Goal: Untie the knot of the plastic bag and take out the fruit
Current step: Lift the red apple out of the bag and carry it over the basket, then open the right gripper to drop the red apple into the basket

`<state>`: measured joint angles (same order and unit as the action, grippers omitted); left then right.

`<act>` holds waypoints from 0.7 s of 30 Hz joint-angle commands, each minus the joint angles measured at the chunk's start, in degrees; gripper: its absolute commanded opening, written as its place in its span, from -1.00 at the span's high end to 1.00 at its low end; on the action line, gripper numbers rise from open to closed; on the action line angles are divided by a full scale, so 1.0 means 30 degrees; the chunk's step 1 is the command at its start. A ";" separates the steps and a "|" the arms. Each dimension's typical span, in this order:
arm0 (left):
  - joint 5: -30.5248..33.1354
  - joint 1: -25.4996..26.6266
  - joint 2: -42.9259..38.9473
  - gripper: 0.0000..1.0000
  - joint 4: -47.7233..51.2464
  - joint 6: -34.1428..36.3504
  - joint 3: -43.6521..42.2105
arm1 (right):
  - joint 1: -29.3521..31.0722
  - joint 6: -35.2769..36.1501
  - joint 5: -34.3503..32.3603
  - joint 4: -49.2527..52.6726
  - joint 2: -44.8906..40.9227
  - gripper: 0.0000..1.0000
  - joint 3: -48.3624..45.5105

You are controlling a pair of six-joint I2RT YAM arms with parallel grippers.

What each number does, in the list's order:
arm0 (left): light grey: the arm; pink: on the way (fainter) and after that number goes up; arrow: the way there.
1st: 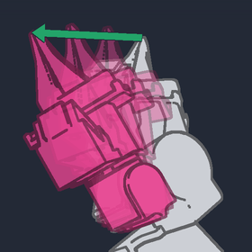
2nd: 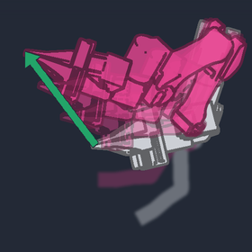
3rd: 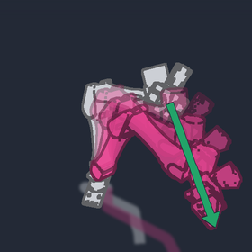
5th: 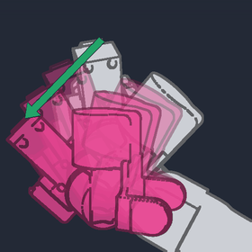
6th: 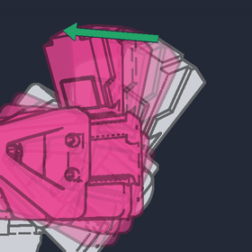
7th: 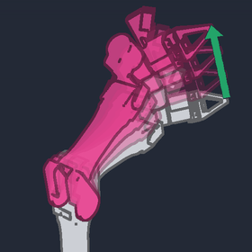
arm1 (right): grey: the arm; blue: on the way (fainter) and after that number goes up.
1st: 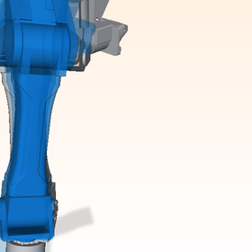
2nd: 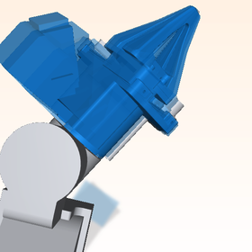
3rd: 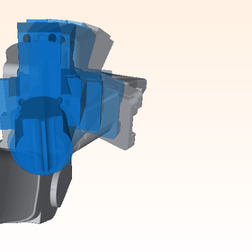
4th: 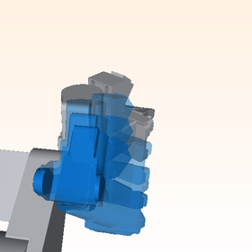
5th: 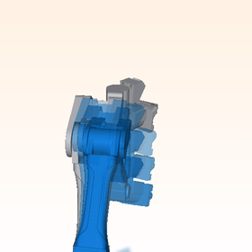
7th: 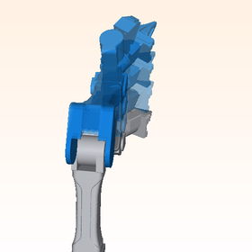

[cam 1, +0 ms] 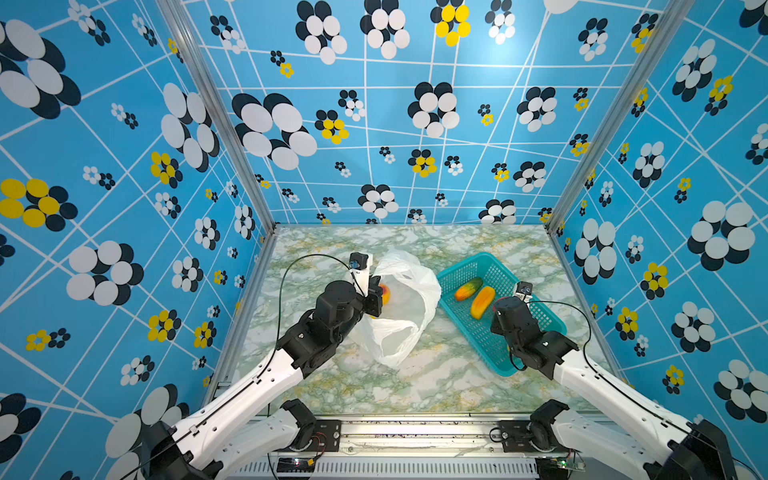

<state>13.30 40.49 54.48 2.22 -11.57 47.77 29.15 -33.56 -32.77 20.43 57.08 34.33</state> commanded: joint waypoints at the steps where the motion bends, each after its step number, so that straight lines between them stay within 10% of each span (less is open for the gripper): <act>1: -0.0172 -0.0191 -0.0378 1.00 0.0066 -0.0244 0.0224 | -0.1213 -0.0942 0.3374 -0.0418 0.1083 0.49 -0.0633; 8: -0.0375 -0.0181 -0.0614 1.00 0.0096 -0.0311 0.0249 | -0.1602 -0.1277 0.5708 -0.1989 0.2751 0.35 -0.1026; 15: -0.0375 -0.0195 -0.0669 1.00 -0.0091 -0.0226 0.0084 | -0.1604 -0.1268 0.5050 -0.1684 0.2198 -0.55 -0.1049; 21: -0.1038 -0.0198 -0.0618 1.00 -0.0237 -0.0009 0.0213 | -0.1388 -0.0509 0.5240 -0.0104 -0.1625 -0.60 -0.0795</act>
<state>11.73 40.45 53.32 2.31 -11.57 47.75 24.58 -36.60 -17.41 17.54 57.69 31.53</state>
